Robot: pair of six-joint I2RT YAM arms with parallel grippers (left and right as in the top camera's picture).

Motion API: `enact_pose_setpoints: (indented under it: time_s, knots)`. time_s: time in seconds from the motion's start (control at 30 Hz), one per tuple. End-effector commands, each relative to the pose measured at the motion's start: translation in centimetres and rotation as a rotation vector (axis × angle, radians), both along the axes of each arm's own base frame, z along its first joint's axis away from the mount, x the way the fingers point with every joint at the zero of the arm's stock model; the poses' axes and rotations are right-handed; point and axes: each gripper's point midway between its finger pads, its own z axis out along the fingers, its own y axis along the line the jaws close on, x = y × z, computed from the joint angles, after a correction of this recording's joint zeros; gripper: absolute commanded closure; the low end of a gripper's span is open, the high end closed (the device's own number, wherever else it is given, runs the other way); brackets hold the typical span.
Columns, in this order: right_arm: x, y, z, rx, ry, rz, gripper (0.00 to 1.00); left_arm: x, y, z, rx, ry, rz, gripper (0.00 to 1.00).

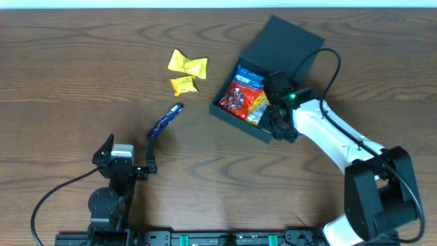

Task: Pack container
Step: 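Move the right gripper down to the blue eclipse mints tin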

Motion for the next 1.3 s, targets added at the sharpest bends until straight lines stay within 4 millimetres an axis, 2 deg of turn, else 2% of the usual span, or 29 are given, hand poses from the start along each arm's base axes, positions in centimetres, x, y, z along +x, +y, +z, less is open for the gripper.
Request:
enact_pose_setpoints:
  time_s: [0.0, 0.37, 0.6, 0.67, 0.73, 0.77, 0.8, 0.87, 0.9, 0.97, 1.03, 1.13, 1.2, 1.27]
  knots:
    - [1.3, -1.0, -0.2, -0.069, -0.044, 0.203, 0.99, -0.2, 0.0, -1.6, 0.001, 0.055, -0.002, 0.05]
    - [2.8, -2.4, 0.0, -0.135, -0.089, 0.454, 0.99, -0.2, 0.0, -1.6, 0.0, 0.055, -0.002, 0.05]
    - [3.0, -2.8, 0.0, -0.141, -0.091, 0.478, 0.99, -0.2, 0.0, -1.6, 0.0, 0.055, -0.002, 0.05]
    - [2.9, -2.6, 0.0, -0.129, -0.09, 0.478, 0.88, -0.2, 0.0, -1.6, 0.001, 0.055, -0.002, 0.05]
    - [3.0, -2.5, 0.0, -0.121, -0.091, 0.458, 0.9, -0.2, 0.0, -1.6, 0.001, 0.055, -0.002, 0.05]
    - [3.0, -2.5, 0.0, -0.12, -0.093, 0.453, 0.87, -0.2, 0.0, -1.6, 0.0, 0.055, -0.002, 0.05]
    - [3.0, -2.5, 0.0, -0.12, -0.095, 0.453, 0.8, -0.2, 0.0, -1.6, 0.0, 0.055, -0.002, 0.05]
    - [3.1, -2.4, 0.3, -0.116, -0.101, 0.453, 0.59, -0.2, 0.0, -1.6, 0.001, 0.055, -0.002, 0.05]
    - [3.3, -2.2, 0.6, -0.107, -0.109, 0.454, 0.56, -0.2, 0.0, -1.6, 0.001, 0.055, -0.002, 0.05]
    - [3.8, -1.6, 1.9, -0.089, -0.139, 0.454, 0.57, -0.2, 0.0, -1.6, 0.0, 0.055, -0.002, 0.05]
    - [4.3, -1.3, 3.8, -0.086, -0.181, 0.455, 0.56, -0.2, 0.0, -1.6, 0.0, 0.055, -0.002, 0.05]
    - [4.5, -0.8, 7.9, -0.08, -0.25, 0.461, 0.55, -0.2, 0.0, -1.6, 0.001, 0.055, -0.002, 0.05]
    - [4.0, -1.2, 10.4, -0.106, -0.285, 0.452, 0.55, -0.2, 0.0, -1.6, 0.0, 0.055, -0.002, 0.05]
    - [3.2, -2.2, 11.7, -0.143, -0.295, 0.44, 0.54, -0.2, 0.0, -1.6, 0.0, 0.055, -0.002, 0.05]
